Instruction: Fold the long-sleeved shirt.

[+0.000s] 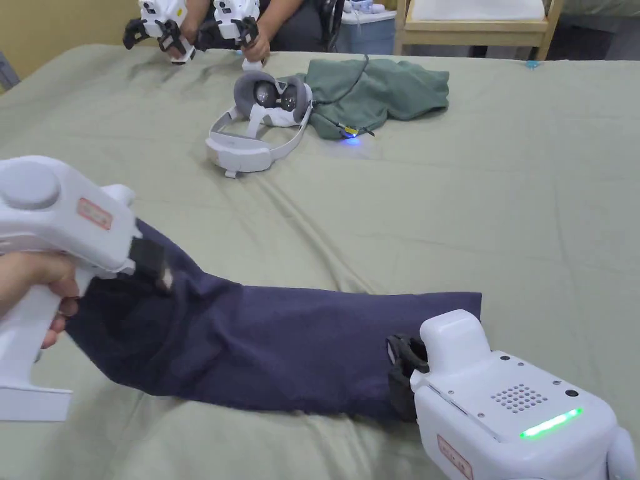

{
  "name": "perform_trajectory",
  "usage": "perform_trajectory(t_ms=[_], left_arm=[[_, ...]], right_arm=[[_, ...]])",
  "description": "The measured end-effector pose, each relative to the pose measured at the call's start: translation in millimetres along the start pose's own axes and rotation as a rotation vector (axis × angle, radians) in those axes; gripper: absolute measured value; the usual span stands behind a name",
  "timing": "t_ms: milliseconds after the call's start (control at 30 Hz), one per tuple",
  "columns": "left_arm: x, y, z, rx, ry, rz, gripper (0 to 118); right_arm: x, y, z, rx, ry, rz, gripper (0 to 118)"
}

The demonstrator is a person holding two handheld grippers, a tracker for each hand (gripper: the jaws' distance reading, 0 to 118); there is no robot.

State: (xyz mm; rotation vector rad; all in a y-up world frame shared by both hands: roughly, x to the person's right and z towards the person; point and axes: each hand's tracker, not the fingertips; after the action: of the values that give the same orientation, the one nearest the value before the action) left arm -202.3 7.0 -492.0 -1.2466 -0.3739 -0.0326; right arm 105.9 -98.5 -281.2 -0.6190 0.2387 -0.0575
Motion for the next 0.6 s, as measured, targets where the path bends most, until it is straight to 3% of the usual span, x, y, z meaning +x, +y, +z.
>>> perform_trajectory(t_ms=[200,467,533,600], left_arm=[[141.1,2.1,-23.4,-0.03,0.02,-0.206,14],[274.7,-23.1,-143.6,-0.168,0.049,-0.272,16],[287.7,-28.5,-165.8,-0.146,0.2,-0.297,28],[298.9,-34.7,-168.9,-0.129,0.177,-0.262,54]], right_arm=[[48.0,-22.9,48.4,0.017,-0.077,-0.044,15],[116.5,-61.7,103.7,-0.005,-0.214,-0.148,15],[124.5,-71.0,108.5,-0.018,-0.241,-0.163,16],[128.1,-76.0,110.9,-0.037,-0.254,-0.179,15]])
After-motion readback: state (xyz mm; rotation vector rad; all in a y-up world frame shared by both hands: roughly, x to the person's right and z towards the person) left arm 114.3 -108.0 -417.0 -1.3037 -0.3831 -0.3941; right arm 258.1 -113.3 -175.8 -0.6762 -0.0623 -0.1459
